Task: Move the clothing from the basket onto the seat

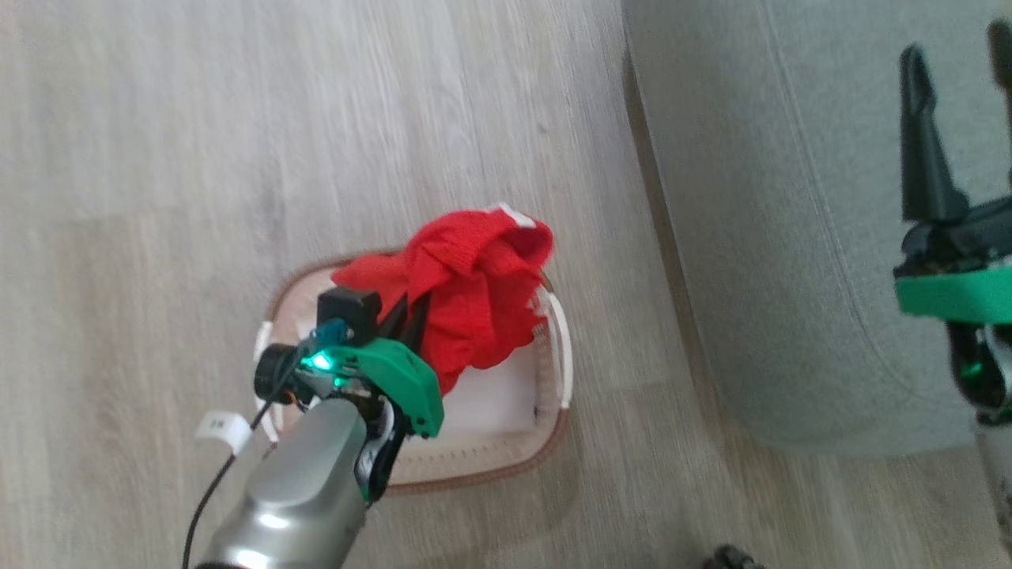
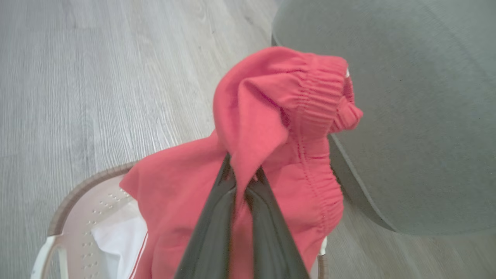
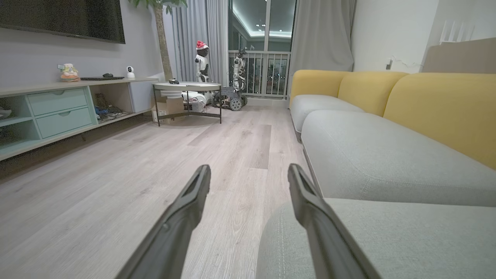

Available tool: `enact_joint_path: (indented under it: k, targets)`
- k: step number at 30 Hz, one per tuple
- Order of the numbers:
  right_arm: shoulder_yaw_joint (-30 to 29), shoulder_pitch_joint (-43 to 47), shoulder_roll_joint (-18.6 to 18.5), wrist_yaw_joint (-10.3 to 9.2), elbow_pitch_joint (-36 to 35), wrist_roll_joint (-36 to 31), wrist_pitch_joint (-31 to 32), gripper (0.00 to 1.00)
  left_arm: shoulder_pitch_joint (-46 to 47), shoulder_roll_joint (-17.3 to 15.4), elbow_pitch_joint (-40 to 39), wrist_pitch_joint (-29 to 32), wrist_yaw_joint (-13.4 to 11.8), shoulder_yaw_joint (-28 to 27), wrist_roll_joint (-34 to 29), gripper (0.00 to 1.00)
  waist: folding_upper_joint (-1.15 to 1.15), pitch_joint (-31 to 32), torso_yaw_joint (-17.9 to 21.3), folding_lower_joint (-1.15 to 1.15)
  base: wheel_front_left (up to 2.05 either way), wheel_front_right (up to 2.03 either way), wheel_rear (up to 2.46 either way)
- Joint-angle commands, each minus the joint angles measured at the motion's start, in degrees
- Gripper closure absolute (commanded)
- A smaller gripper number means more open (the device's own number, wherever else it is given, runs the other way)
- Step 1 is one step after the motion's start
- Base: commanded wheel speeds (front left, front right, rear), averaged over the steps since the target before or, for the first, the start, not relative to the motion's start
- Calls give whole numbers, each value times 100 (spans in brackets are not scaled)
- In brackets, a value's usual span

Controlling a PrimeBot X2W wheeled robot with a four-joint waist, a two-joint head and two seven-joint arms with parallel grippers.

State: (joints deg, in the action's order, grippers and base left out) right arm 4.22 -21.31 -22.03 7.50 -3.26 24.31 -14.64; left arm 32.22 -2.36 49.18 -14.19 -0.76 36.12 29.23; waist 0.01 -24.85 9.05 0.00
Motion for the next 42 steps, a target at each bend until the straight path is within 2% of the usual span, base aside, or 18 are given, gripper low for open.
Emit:
enact_joint_path:
  k: [1,14,21,35,42]
  targets:
    - [71,172,-71,-1,-123,-37,-36,0,-73,-52,-274,-80,37,-213,-89,100,-1,378,-204,0,0,0,0]
    - [221,880,202,-1,145,-196,-36,0,-1026,-54,-1648,-81,303,-1038,-785,100,-1,1539,-515,0,0,0,0]
    - [320,1209,363,-1,270,-252,-36,0,-1132,-91,-2267,-81,368,-1184,-1171,100,-1,1929,-689,0,0,0,0]
    - [587,1569,534,-1,488,-321,-36,0,-728,-64,-3007,82,578,-1090,-856,100,-1,2458,-805,0,0,0,0]
    - [740,1640,535,-1,537,-255,-36,0,-586,-61,-3556,449,528,-982,-743,100,-1,2477,-794,0,0,0,0]
